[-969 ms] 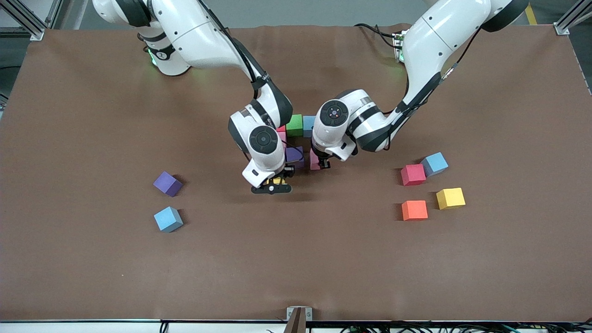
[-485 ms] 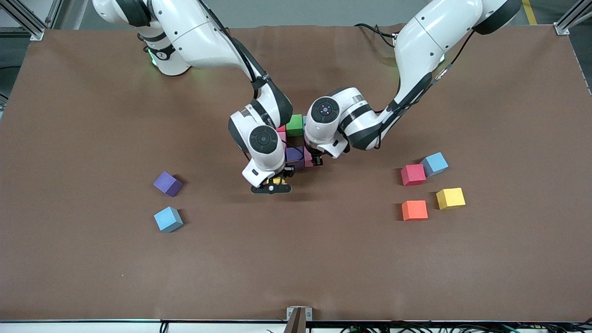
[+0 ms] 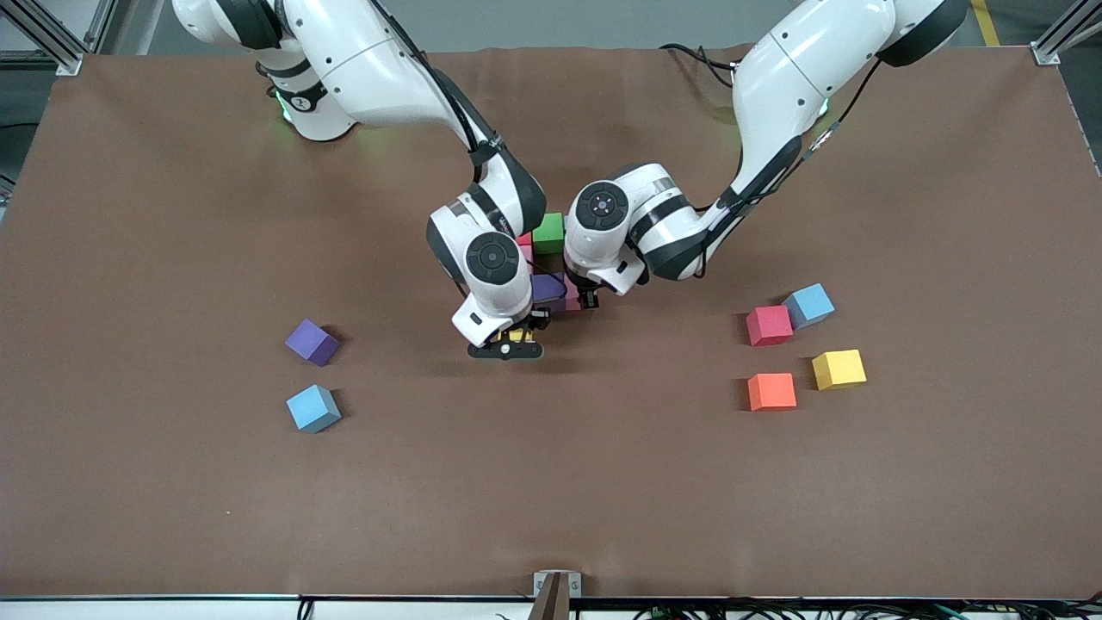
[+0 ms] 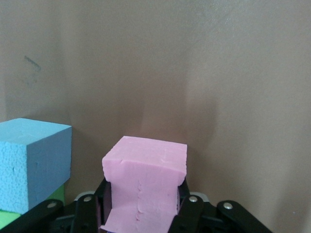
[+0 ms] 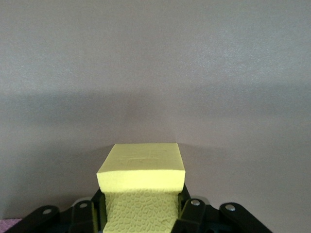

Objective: Arrange 11 blocks into digit 3
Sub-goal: 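Set the pink and yellow cubes down and open both grippers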

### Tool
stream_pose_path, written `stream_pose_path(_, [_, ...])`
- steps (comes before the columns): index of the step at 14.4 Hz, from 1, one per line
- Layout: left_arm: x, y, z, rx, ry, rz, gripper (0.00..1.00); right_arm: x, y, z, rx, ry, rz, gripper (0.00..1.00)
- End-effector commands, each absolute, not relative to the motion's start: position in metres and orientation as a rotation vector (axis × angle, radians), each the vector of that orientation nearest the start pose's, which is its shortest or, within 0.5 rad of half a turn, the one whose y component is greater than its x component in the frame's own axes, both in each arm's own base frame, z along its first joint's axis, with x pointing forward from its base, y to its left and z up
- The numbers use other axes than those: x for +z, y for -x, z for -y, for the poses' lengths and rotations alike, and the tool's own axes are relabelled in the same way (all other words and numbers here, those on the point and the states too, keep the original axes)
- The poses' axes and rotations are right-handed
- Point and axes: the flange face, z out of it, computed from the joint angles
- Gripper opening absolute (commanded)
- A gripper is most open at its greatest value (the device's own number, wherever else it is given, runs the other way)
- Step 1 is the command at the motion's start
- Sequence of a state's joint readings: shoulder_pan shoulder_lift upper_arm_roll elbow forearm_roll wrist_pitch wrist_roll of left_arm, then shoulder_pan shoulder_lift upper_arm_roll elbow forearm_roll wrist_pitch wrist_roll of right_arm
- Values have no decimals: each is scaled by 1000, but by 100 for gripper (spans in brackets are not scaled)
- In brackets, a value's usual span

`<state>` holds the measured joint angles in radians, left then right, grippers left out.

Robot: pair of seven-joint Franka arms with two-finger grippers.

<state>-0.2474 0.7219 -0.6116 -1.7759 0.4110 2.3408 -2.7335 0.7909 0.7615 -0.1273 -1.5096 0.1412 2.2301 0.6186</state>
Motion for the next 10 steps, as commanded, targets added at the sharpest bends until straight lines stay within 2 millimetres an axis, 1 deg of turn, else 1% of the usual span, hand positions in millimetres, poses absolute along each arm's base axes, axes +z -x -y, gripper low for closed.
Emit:
stream_pose_path(1, [198, -455, 483, -178, -1990, -2454, 22, 220, -537, -448, 75, 3137, -42, 2])
stream_pose_path(3, [197, -456, 483, -176, -1994, -2450, 23, 219, -536, -447, 87, 3142, -39, 4])
stream_pose_path(4, [198, -457, 482, -170, -1994, -2447, 38, 222, -537, -447, 84, 3140, -44, 4])
stream_pose_path(5, [199, -460, 479, -162, -1995, -2441, 79, 222, -537, -446, 88, 3141, -49, 4])
stream_pose_path(6, [202, -460, 480, -157, -1999, -2435, 99, 222, -537, -446, 86, 3140, -49, 4])
stream_pose_path(9, [208, -466, 472, -130, -2000, -2450, 100, 222, -536, -447, 87, 3140, -51, 4])
stream_pose_path(10, [214, -466, 471, -110, -2006, -2454, 100, 222, -536, -447, 85, 3139, -51, 4])
